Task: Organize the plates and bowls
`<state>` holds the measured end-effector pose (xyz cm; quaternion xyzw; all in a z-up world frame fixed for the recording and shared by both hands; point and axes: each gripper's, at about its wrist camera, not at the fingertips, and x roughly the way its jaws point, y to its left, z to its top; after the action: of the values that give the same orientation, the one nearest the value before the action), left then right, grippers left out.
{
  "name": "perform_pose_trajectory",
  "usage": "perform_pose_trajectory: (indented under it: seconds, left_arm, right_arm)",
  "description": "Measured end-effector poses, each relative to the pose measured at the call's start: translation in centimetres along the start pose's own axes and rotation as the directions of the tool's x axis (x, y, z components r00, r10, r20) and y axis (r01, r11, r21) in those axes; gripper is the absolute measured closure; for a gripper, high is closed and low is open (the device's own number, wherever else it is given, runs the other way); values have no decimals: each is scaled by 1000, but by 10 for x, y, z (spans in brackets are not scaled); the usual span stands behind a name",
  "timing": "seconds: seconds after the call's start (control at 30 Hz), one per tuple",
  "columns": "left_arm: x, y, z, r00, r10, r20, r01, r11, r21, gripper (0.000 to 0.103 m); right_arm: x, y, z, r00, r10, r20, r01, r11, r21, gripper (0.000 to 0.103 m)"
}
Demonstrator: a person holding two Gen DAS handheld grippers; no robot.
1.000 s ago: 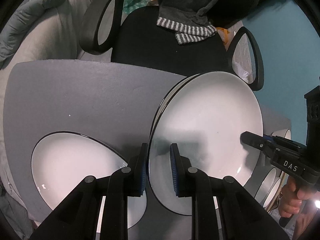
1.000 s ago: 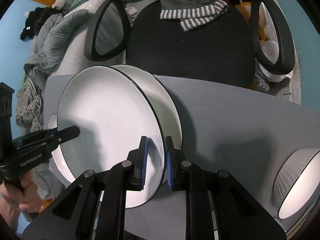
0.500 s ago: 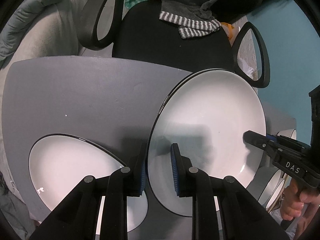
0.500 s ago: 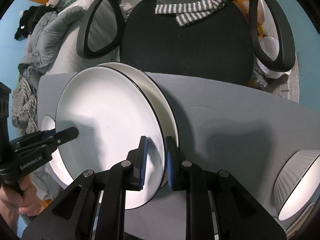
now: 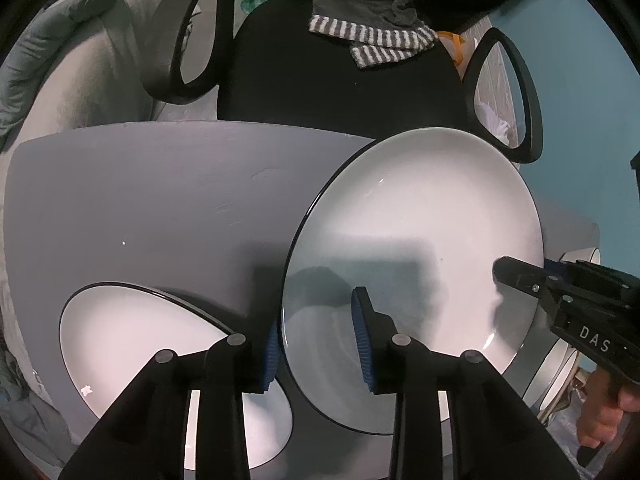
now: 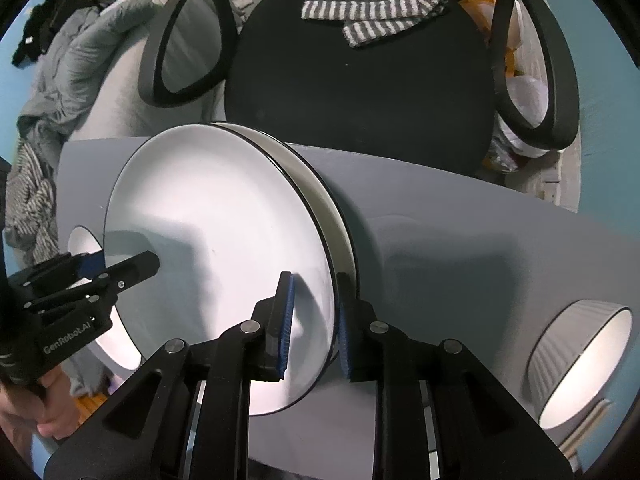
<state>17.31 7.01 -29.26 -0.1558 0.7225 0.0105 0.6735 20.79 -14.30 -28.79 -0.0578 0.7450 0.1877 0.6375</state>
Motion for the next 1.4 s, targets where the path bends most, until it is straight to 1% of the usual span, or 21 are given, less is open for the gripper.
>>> perform_pose_trajectory:
  seconds: [0.2, 0.57, 0.73, 0.97, 1.1, 1.13, 1.17, 1.2, 1.3, 1.4]
  left_arm:
    - [-1, -1, 0, 1000, 8, -6, -8, 1000, 13, 71]
    - [-9, -5, -1, 999, 41, 19, -42, 998, 40, 70]
    - [-10, -8, -4, 998, 48, 31, -49, 998, 44, 62]
    - [-11, -8, -10, 998, 45, 36, -46, 998, 37, 59]
    - [-12, -8, -12, 998, 48, 42, -49, 998, 34, 52]
    - [-12, -9, -12, 998, 49, 43, -50, 998, 35, 52]
    - [-12, -9, -12, 998, 47, 43, -49, 998, 36, 52]
    - [-12, -10, -13, 998, 47, 42, -48, 998, 37, 52]
    - [-13, -11, -13, 998, 48, 43, -49, 998, 34, 52]
    - [-15, -11, -14, 998, 48, 49, -49, 998, 30, 52]
  right_arm:
    - [-2, 3, 3, 999, -44, -25, 44, 999, -2, 81]
    - [-3, 12, 4, 994, -105, -36, 104, 994, -23, 79]
    - [-5, 16, 3, 989, -141, -32, 140, 989, -37, 79]
    - [-6, 17, 1, 988, -154, -24, 153, 988, -36, 78]
    - [-8, 20, -1, 985, -173, -16, 172, 984, -39, 78]
    - [-9, 20, -2, 980, -200, -13, 199, 979, -42, 77]
    - [-9, 21, -2, 974, -225, -10, 224, 974, -45, 73]
    - [-9, 20, -2, 972, -234, -6, 233, 971, -48, 73]
    - [-6, 19, -3, 979, -203, -22, 202, 978, -40, 73]
    - [-5, 20, -4, 975, -220, -14, 219, 974, -49, 73]
